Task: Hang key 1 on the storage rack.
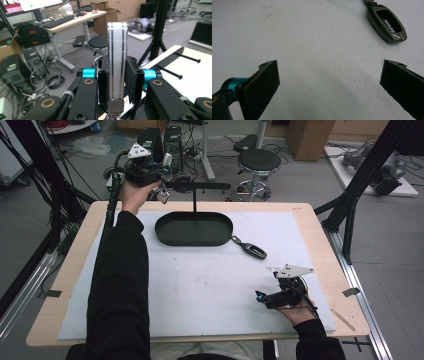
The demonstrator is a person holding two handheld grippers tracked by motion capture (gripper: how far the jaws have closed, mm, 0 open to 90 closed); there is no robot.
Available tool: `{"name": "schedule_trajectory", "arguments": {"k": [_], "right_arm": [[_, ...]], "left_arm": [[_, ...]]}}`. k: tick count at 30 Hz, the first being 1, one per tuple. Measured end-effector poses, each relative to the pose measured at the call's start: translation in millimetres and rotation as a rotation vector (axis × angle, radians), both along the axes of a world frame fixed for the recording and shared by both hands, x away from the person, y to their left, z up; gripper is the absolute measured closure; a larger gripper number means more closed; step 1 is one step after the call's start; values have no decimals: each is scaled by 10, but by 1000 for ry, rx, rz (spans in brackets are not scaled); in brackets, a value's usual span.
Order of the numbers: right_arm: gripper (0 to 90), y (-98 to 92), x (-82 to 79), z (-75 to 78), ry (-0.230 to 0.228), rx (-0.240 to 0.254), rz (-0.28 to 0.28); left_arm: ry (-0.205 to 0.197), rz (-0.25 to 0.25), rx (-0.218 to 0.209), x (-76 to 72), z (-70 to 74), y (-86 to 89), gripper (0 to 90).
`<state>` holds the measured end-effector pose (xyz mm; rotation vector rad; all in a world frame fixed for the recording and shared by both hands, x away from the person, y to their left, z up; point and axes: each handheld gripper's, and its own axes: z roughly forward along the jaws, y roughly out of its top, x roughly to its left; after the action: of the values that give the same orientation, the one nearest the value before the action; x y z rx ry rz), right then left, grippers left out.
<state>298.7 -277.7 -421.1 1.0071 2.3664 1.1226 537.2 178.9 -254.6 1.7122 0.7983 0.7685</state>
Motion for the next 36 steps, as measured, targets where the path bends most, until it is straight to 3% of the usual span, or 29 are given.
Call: {"name": "schedule_trajectory", "arguments": {"k": [6, 11, 12, 13, 16, 18, 19, 20, 22, 23, 25, 30, 36], "right_arm": [[17, 13, 0, -7, 1, -6, 2], [17, 5, 0, -4, -3, -8, 2], [17, 4, -4, -3, -3, -6, 1], [17, 2, -7, -1, 0, -4, -1], [17, -7, -11, 3, -3, -1, -2], [17, -7, -12, 2, -2, -4, -5], [17, -7, -11, 2, -2, -4, -5], [17, -6, -13, 4, -1, -4, -6], [17, -1, -15, 8, -4, -6, -9], [17, 1, -15, 9, -3, -5, -9], [17, 3, -11, 8, -3, -7, -7], [17, 22, -8, 9, -10, -10, -9], [17, 38, 0, 4, -9, -15, -9]], "left_arm": [[-18, 55, 8, 24, -23, -15, 745], [11, 71, 7, 48, -73, -37, 731], [21, 83, -7, 45, -73, -36, 662], [65, 93, -34, 24, -48, -27, 599], [96, 45, -58, -15, -25, 10, 439], [133, 28, -50, -30, -16, 21, 253], [133, 28, -50, -30, -16, 21, 193], [195, -9, -11, -51, -27, 20, 153], [260, -41, 55, -75, -50, 12, 54], [280, -62, 67, -94, -63, 12, 27], [277, -70, 66, -148, -71, 32, 23], [226, -64, 19, -296, -70, 142, 23], [220, -64, 11, -449, -82, 289, 23]]}}
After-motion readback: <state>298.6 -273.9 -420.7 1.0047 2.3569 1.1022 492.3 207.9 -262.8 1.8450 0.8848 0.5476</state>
